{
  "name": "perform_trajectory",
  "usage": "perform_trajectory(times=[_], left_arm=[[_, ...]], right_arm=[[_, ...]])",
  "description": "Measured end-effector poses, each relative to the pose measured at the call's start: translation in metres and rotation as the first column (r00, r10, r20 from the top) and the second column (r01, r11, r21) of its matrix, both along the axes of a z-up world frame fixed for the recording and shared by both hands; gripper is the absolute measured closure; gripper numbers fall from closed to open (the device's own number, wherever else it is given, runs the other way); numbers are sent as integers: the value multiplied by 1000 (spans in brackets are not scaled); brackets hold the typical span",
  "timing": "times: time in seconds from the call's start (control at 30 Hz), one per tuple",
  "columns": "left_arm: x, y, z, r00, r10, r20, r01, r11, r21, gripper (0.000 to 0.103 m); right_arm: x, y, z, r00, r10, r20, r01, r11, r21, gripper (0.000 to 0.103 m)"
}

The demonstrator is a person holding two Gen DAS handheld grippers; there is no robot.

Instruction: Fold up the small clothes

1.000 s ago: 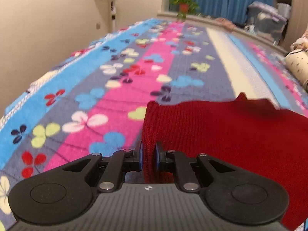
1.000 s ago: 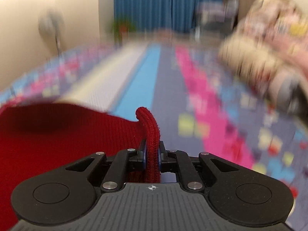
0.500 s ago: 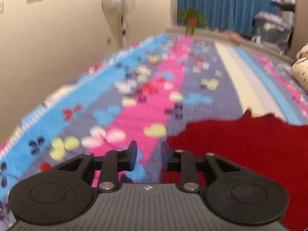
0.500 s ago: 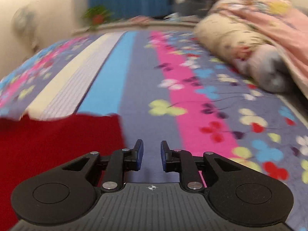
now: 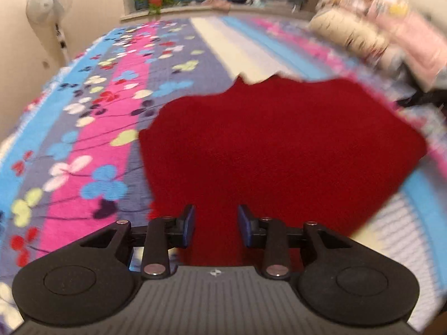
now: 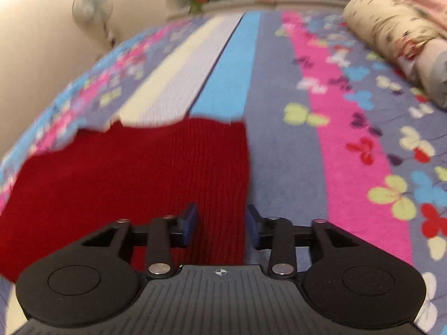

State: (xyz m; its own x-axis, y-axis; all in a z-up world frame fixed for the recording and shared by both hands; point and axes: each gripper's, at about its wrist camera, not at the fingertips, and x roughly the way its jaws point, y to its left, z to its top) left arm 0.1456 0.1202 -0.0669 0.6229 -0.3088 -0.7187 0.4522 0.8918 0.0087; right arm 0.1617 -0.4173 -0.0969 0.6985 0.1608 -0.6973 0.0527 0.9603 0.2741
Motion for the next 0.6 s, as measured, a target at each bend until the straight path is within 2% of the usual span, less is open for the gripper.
perform_trajectory(times=[0.03, 0.07, 0.13, 0.17, 0.23, 0.3, 0.33, 0.4, 0.43, 0.5, 0.53, 0.57, 0.6], left_arm=[[-4, -1, 0, 999, -31, 7, 31, 1000, -1, 65], [-8, -4, -7, 998, -62, -12, 62, 998, 33, 65], [-11, -15, -25, 995, -73, -69, 83, 986, 148, 64], [-14, -18, -25, 995, -84, -52, 92, 980, 175, 64], [-16, -17, -15, 997, -72, -27, 75, 988, 133, 65], [-15, -12, -10, 998, -60, -17, 62, 994, 85, 65], [-13, -13, -14, 998, -49, -37, 52, 995, 87, 64], [-13, -22, -23, 997, -45, -63, 55, 983, 174, 64], [-17, -27, -22, 997, -63, -35, 69, 975, 211, 63], [-13, -30, -13, 999, -29, -21, 33, 971, 235, 60], [-14, -29, -6, 1000, 1, -8, 1, 973, 232, 54], [-18, -28, 5, 999, 29, 18, -33, 974, 224, 42], [-25, -28, 18, 997, 56, 53, -66, 974, 216, 36]], right_arm=[[-7, 2, 3, 1000, 9, 6, -9, 1000, -16, 66], [-12, 9, -1, 999, 34, -29, -35, 999, -40, 66], [-28, 28, -18, 985, 78, -154, -94, 991, -99, 68], [-31, 29, -23, 977, 78, -200, -106, 985, -134, 68], [-44, 32, -9, 985, 53, -163, -80, 983, -164, 68], [-57, 35, 3, 993, 63, -98, -77, 987, -139, 68], [-58, 36, -4, 990, 77, -117, -92, 987, -132, 68], [-61, 44, -30, 967, 84, -239, -134, 970, -202, 63], [-66, 46, -35, 969, 82, -231, -135, 966, -221, 62], [-72, 46, -19, 977, 17, -213, -65, 973, -220, 62], [-77, 46, -9, 983, -13, -185, -29, 975, -222, 62], [-83, 48, 2, 989, -29, -143, -4, 974, -228, 62], [-93, 51, 15, 995, -36, -89, 13, 970, -243, 60]])
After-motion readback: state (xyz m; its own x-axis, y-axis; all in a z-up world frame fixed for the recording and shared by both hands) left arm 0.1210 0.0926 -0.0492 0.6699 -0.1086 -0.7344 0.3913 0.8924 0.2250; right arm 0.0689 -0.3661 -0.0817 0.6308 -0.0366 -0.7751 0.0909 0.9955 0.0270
